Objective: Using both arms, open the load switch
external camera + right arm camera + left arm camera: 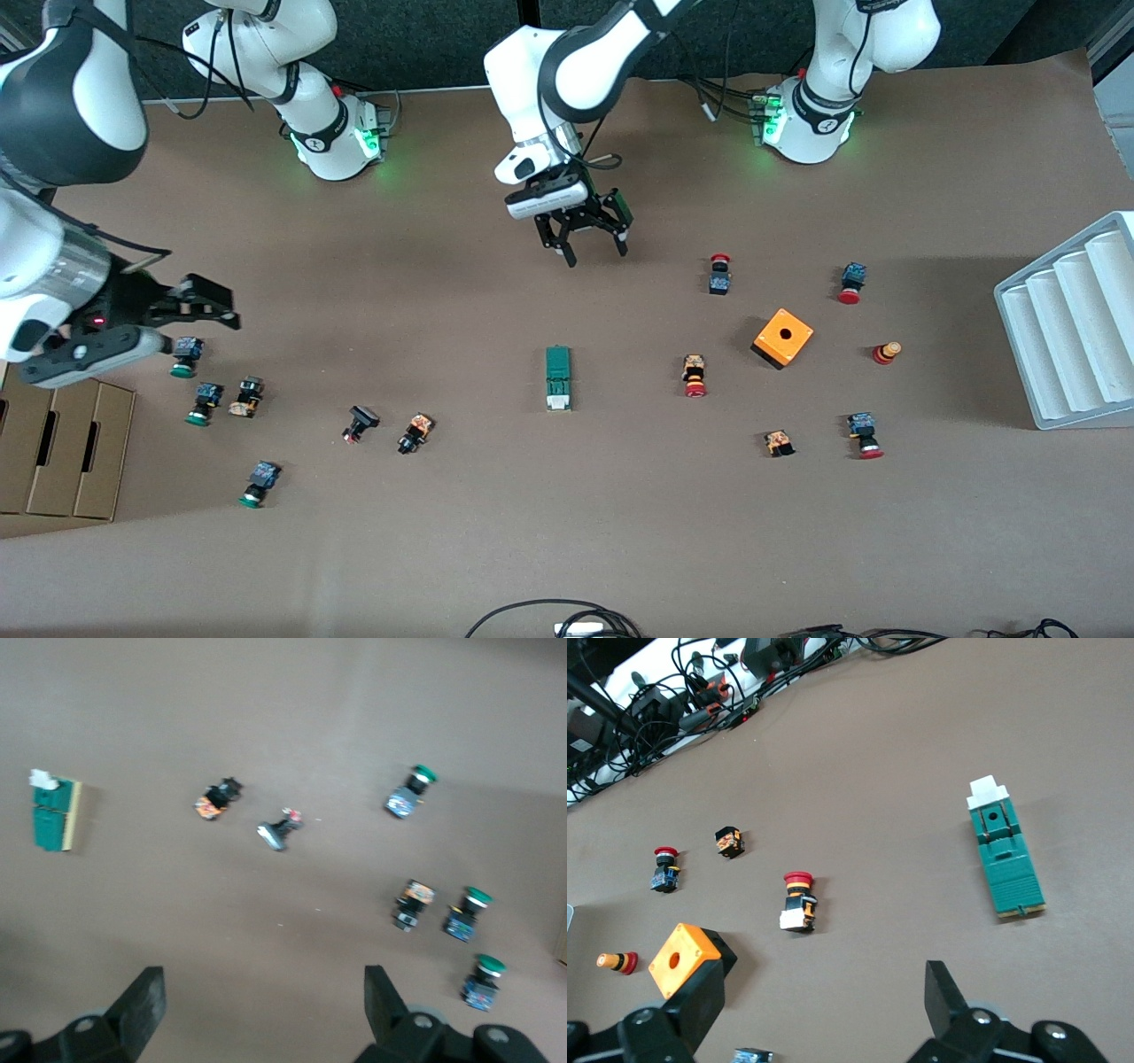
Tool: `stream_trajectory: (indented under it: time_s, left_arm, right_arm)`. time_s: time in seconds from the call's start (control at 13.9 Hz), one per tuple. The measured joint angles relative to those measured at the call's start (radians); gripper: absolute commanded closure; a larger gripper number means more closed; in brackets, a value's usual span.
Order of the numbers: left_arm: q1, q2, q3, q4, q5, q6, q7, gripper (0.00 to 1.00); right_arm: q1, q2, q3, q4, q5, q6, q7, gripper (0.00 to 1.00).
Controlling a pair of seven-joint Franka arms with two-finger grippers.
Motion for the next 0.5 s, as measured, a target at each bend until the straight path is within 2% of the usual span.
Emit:
stream_trajectory:
  time_s: [0.22, 0.5]
  left_arm:
    - [0.078, -0.041, 0.001, 0.024, -0.080, 0.003, 0.169, 0.00]
    - [0.190, -0.105, 0.003, 0.036, -0.177, 0.004, 0.329, 0.00]
  right_arm:
    - [-0.073, 0.000, 0.000, -0.001, -0.006, 0.000, -0.001, 0.00]
    - [-0.137, -0.002, 0.001, -0.001, -0.078, 0.010, -0.001, 0.00]
